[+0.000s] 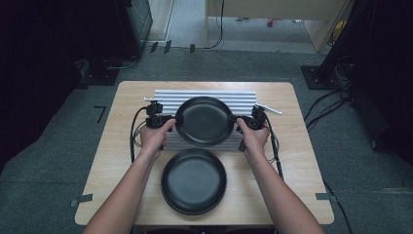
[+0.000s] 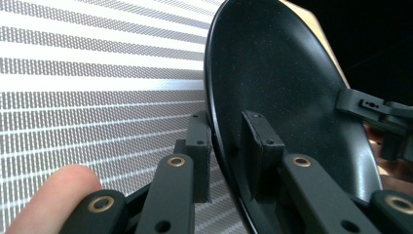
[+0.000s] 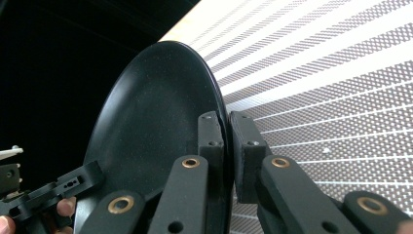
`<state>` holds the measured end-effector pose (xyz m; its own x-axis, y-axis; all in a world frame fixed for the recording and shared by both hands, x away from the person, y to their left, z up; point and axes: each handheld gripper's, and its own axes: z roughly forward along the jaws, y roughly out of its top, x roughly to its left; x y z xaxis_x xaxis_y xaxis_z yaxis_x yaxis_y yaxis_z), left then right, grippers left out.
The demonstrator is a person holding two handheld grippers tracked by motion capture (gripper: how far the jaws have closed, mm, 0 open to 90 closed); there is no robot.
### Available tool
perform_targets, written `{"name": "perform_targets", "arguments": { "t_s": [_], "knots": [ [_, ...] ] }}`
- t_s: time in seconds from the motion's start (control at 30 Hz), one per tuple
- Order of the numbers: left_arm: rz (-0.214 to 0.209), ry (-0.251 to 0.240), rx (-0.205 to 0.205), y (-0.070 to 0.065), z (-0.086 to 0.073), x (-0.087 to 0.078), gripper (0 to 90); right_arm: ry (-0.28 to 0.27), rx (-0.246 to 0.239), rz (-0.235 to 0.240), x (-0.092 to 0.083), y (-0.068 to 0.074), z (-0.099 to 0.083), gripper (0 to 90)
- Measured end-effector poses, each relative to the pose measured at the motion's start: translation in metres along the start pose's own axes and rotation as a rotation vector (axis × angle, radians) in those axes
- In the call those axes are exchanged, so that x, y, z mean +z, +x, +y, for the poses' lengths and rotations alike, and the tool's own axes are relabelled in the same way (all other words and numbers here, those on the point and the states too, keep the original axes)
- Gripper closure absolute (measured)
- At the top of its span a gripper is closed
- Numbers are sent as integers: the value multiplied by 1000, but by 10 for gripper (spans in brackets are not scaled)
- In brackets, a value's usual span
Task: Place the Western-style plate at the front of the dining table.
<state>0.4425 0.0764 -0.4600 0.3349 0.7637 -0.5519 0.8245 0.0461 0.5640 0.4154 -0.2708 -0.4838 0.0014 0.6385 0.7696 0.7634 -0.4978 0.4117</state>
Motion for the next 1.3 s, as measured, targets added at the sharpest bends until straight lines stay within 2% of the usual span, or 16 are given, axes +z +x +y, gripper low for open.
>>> {"name": "perform_targets", "arguments": {
  "t_s": [0.13, 0.53, 0.67, 0.87, 1.03, 1.3],
  "knots": [
    [8, 9, -2, 5, 5, 10, 742, 8, 30, -10, 6, -6, 1, 849],
    [27, 0, -71, 23, 12, 31, 740, -4, 48, -58, 24, -9, 4, 850],
    [40, -3, -83, 24, 14, 38, 737, -10, 35, -72, 30, -9, 7, 848],
    [63, 35, -78, 27, 15, 48, 729, -13, 46, -96, 38, -18, 9, 845],
    [65, 41, -83, 30, 13, 52, 727, -11, 43, -101, 42, -21, 8, 845],
    [78, 36, -80, 25, 16, 57, 727, -32, 61, -106, 45, -27, 13, 842]
  ]
}}
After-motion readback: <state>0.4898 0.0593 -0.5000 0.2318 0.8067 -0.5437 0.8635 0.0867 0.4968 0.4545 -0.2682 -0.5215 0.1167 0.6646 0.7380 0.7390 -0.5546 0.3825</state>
